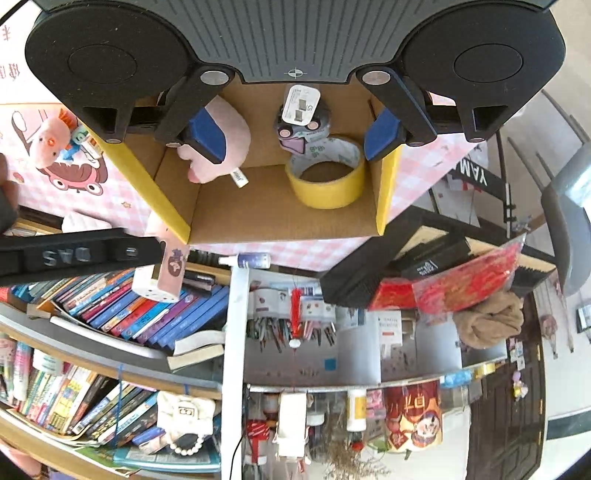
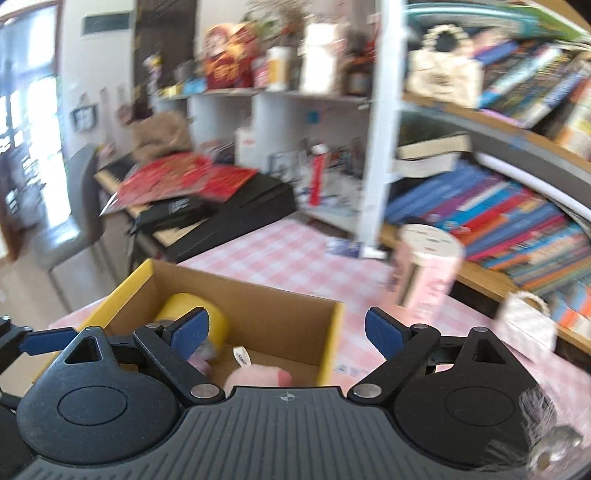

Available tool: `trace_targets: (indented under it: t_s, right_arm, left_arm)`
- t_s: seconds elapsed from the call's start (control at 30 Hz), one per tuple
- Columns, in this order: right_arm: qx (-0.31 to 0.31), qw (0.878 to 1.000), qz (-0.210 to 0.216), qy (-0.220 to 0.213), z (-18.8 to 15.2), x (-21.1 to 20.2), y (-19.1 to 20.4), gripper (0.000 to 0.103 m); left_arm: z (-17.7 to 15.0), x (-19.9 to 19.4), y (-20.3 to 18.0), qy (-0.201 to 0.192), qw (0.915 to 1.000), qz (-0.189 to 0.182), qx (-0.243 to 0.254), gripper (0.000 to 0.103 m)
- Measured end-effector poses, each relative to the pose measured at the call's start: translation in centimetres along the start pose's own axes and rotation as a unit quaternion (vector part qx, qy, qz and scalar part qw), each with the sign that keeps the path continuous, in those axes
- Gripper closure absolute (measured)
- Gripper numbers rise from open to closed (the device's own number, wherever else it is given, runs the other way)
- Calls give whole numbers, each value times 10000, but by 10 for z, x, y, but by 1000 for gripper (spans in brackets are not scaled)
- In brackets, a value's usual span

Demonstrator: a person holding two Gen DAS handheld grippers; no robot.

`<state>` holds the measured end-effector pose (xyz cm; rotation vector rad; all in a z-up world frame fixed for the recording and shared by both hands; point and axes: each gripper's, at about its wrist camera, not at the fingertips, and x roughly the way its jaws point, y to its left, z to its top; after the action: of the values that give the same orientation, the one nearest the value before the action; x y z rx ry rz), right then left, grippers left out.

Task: Organize objects
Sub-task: 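Lower the white charger into the box and open left gripper, then raise both tools out of the box and move toward the pink chick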

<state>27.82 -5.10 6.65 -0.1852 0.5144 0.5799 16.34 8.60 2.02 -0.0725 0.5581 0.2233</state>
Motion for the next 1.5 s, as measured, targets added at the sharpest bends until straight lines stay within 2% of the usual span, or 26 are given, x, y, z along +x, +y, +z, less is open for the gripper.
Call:
trace_targets:
  t_s: [0.17, 0.33, 0.43, 0.57, 0.87, 1.5]
  right_arm:
    - [438, 9973, -561, -154, -21, -30, -5, 11]
    - [622, 9923, -1045, -248, -48, -51, 4, 11]
    - [767, 9893, -1227, -174, -66, -62, 12, 12]
    - [874, 9862, -1409, -24, -92, -75, 27, 12]
    - [637, 9863, -1479, 368, -126, -97, 56, 12]
    - [964, 9781, -1630, 866, -183, -149, 80, 11]
  left_arm:
    - [-5, -13, 6, -76, 10000, -33, -19, 18]
    - [-14, -24, 13, -70, 10000, -39, -20, 18]
    - [-21, -30, 14, -30, 10000, -16, 8, 13]
    - [-32, -39, 15, 35, 10000, 21, 51, 12]
    - [-60, -63, 13, 281, 9994, -60, 197, 11]
    - [-110, -105, 8, 809, 9953, -329, 426, 10]
